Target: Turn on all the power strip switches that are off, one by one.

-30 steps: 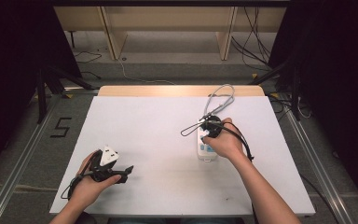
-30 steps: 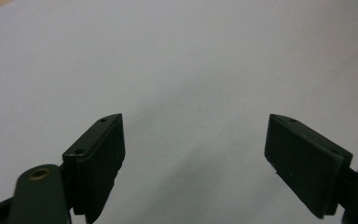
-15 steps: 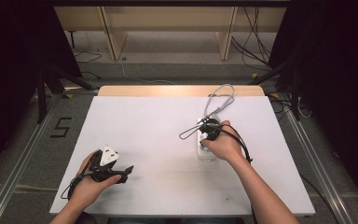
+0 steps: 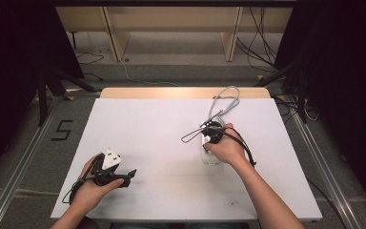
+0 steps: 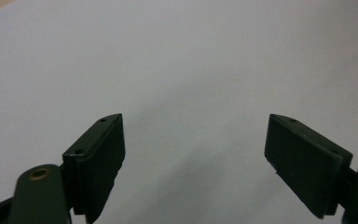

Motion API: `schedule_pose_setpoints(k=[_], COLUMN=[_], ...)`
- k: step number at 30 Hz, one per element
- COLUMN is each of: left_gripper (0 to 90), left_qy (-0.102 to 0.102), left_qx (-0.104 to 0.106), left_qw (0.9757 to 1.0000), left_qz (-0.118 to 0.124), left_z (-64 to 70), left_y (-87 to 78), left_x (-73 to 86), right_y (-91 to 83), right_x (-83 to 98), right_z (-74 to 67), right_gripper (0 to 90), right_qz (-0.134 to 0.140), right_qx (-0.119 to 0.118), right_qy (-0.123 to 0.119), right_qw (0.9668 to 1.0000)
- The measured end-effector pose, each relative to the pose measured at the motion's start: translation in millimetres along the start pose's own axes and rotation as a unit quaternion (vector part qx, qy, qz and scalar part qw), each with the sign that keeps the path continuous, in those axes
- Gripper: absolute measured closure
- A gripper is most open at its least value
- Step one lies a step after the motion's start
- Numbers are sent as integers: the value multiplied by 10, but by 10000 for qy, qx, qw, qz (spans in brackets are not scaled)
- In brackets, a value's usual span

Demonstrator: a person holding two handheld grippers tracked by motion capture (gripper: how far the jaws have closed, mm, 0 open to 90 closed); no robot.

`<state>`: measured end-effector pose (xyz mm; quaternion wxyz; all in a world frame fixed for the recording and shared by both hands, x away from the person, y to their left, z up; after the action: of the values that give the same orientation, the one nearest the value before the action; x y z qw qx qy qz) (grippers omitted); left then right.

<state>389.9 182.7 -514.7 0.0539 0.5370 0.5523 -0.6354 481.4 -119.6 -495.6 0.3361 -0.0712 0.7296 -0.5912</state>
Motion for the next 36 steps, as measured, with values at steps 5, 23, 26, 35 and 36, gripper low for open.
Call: schedule_pose_setpoints(k=[5,23,26,35,36], left_gripper=[199,200,200,201,201], left_qy=[36,47,46,43,48], left_qx=[7,1,4,-14,-4], left_qw=[10000,10000,10000,10000,10000], left_qz=[-20,-24,-19,-2,-7], left_z=[1,9,12,13,14], left_y=[-4,-6,-3,0,-1], left_x=[0,-2,-3,-5,-5], right_y=[12,34,35,41,38], right_x=[0,1,2,11,13], right_z=[3,-5,-5,-6,-10], right_gripper=[900,900,900,900,900], right_qz=[-39,-93,-94,-129,-135], right_qx=[1,71,93,109,105], right_qy=[-47,-23,-11,6,12], right_qw=[10000,9999,9999,9999,9999])
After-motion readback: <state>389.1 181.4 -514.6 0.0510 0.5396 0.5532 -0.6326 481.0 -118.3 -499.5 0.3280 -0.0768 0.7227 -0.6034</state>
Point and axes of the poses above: each handheld gripper's, and its own axes: y roughly forward along the jaws, x roughly out of its underside, z roughly to its right, the point moved 7 cm from there along y, roughly forward along the jaws, and after that the axes turned 6 degrees about y, right-handed, at the moved point
